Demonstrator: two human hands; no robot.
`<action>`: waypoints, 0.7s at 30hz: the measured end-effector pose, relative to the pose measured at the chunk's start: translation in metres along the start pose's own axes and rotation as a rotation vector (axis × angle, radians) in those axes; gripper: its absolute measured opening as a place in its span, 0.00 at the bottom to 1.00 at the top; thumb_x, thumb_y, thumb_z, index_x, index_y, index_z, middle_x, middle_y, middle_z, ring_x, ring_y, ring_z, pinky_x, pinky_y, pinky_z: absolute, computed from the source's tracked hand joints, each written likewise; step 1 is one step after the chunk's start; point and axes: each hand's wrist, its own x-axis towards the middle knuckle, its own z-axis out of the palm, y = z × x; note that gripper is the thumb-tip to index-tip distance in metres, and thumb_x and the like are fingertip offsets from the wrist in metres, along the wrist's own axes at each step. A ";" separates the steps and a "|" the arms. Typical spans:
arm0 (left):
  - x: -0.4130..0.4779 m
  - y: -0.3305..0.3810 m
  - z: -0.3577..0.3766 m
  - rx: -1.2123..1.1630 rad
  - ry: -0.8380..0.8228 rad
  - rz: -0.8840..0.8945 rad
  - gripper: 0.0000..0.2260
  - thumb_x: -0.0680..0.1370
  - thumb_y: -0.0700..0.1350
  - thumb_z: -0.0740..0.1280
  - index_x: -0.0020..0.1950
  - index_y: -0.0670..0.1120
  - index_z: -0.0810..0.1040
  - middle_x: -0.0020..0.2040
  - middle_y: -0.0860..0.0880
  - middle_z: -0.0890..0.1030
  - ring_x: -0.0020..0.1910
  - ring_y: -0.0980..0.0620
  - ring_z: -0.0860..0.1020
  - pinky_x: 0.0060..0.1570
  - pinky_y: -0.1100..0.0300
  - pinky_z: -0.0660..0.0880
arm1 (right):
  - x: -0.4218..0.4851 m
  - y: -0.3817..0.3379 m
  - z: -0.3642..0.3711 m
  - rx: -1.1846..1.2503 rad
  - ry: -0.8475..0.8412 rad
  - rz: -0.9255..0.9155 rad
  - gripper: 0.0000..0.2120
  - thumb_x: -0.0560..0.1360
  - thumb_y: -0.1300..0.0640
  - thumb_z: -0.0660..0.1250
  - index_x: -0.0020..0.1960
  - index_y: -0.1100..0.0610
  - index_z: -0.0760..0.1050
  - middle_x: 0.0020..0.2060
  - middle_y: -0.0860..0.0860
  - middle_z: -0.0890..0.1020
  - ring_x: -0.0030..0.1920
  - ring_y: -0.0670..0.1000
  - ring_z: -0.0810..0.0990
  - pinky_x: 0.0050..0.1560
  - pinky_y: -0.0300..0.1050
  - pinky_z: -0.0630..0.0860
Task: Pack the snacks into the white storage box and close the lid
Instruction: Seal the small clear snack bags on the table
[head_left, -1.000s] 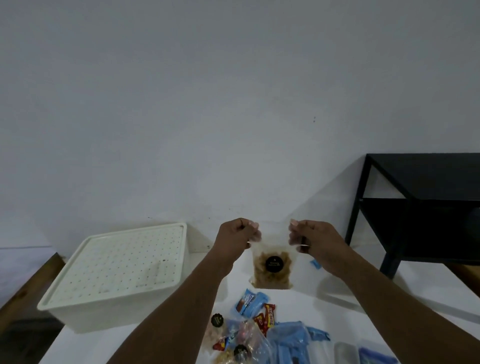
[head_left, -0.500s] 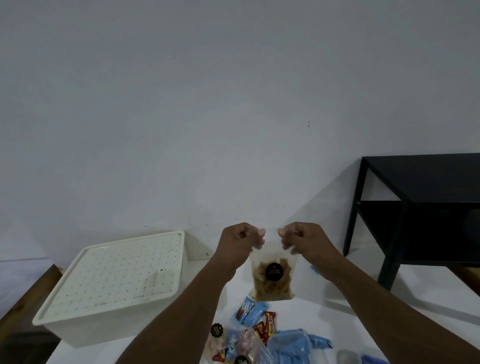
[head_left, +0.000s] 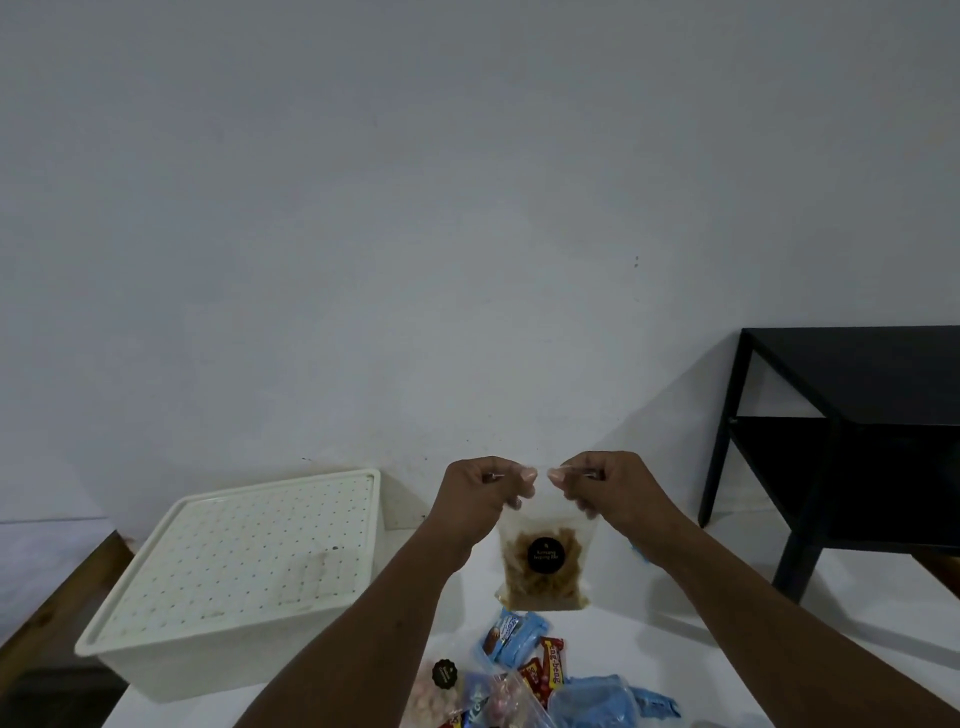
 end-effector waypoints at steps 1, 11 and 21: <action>-0.001 0.000 -0.003 0.006 -0.005 0.001 0.10 0.74 0.46 0.74 0.46 0.39 0.85 0.39 0.45 0.85 0.33 0.53 0.78 0.34 0.67 0.72 | 0.001 -0.001 0.002 -0.018 0.000 -0.004 0.08 0.72 0.53 0.75 0.41 0.58 0.84 0.30 0.52 0.81 0.32 0.48 0.75 0.34 0.41 0.73; -0.006 0.005 -0.030 0.036 -0.058 -0.042 0.09 0.75 0.46 0.74 0.45 0.40 0.85 0.35 0.47 0.82 0.32 0.53 0.75 0.32 0.64 0.70 | 0.005 -0.013 0.030 -0.044 -0.096 -0.017 0.08 0.75 0.55 0.71 0.42 0.59 0.83 0.30 0.50 0.80 0.32 0.48 0.76 0.35 0.41 0.74; -0.008 -0.004 -0.054 -0.009 -0.005 -0.067 0.11 0.73 0.49 0.75 0.46 0.41 0.85 0.40 0.44 0.86 0.36 0.52 0.82 0.38 0.61 0.73 | 0.014 -0.010 0.048 -0.063 -0.014 -0.039 0.08 0.75 0.56 0.71 0.40 0.60 0.82 0.31 0.52 0.83 0.31 0.47 0.77 0.32 0.35 0.73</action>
